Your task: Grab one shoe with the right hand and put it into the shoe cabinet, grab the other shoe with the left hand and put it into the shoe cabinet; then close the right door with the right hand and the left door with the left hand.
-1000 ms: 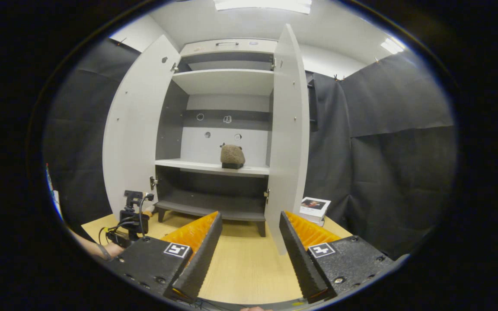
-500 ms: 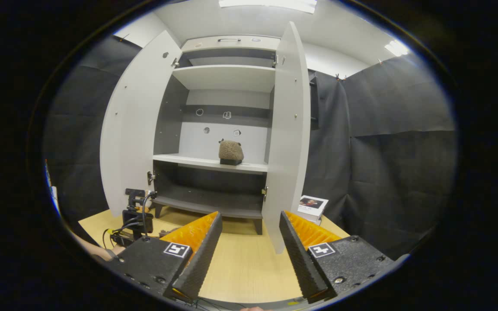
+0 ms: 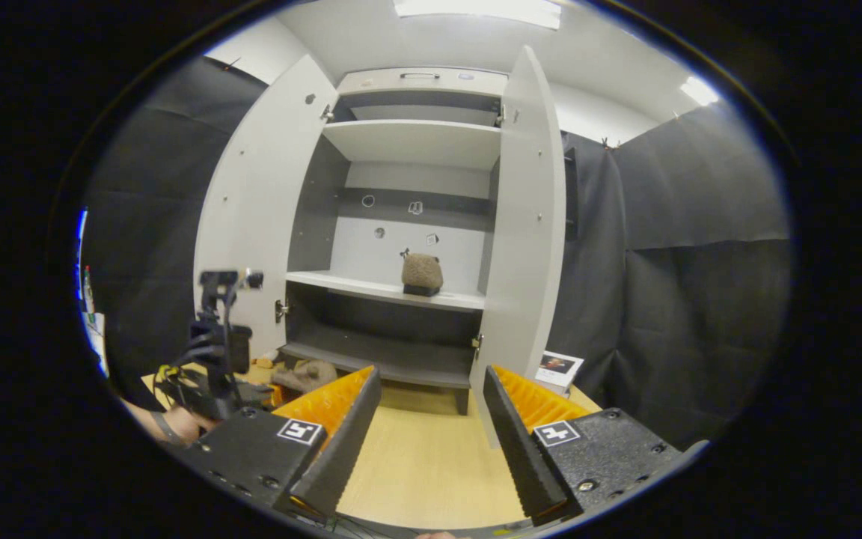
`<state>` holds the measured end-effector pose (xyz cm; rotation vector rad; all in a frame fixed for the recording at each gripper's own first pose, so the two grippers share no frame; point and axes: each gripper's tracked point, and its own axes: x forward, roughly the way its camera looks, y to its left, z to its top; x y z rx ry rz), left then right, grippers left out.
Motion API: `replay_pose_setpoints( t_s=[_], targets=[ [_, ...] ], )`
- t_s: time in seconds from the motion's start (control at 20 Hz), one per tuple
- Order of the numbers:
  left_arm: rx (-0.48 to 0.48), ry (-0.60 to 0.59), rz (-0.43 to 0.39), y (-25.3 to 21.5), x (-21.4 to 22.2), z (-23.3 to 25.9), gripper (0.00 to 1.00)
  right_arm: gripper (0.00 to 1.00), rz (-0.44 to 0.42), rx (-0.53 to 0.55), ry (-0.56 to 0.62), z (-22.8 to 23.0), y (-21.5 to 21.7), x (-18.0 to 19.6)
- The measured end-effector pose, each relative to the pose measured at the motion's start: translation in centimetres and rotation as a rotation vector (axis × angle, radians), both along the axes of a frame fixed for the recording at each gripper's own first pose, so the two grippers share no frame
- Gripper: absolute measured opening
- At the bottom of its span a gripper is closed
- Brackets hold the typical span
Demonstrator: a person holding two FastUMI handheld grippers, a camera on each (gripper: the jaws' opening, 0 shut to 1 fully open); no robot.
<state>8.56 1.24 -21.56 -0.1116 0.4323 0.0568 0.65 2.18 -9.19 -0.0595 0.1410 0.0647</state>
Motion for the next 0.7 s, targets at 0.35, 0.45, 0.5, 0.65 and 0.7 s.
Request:
replay_pose_setpoints(
  t_s=[0.35,0.45,0.5,0.65,0.7],
  targets=[
    [-0.061,-0.219,0.014,-1.8,8.2,16.6,0.02,0.88,0.030,0.011,-0.040,1.2,1.0,-0.4],
    [-0.030,-0.205,0.017,-1.6,12.7,18.8,0.02,0.88,0.032,0.010,-0.039,1.3,1.0,-0.5],
    [-0.017,-0.173,0.011,-1.7,15.0,19.0,0.02,0.89,0.031,0.011,-0.036,1.3,1.0,-0.6],
    [-0.053,-0.036,0.014,-2.6,21.8,17.5,0.02,0.89,0.029,0.019,-0.037,1.6,1.0,-0.6],
    [-0.034,0.011,0.020,-2.4,23.7,16.8,0.02,0.88,0.029,0.016,-0.033,1.3,1.1,-0.6]
  ],
)
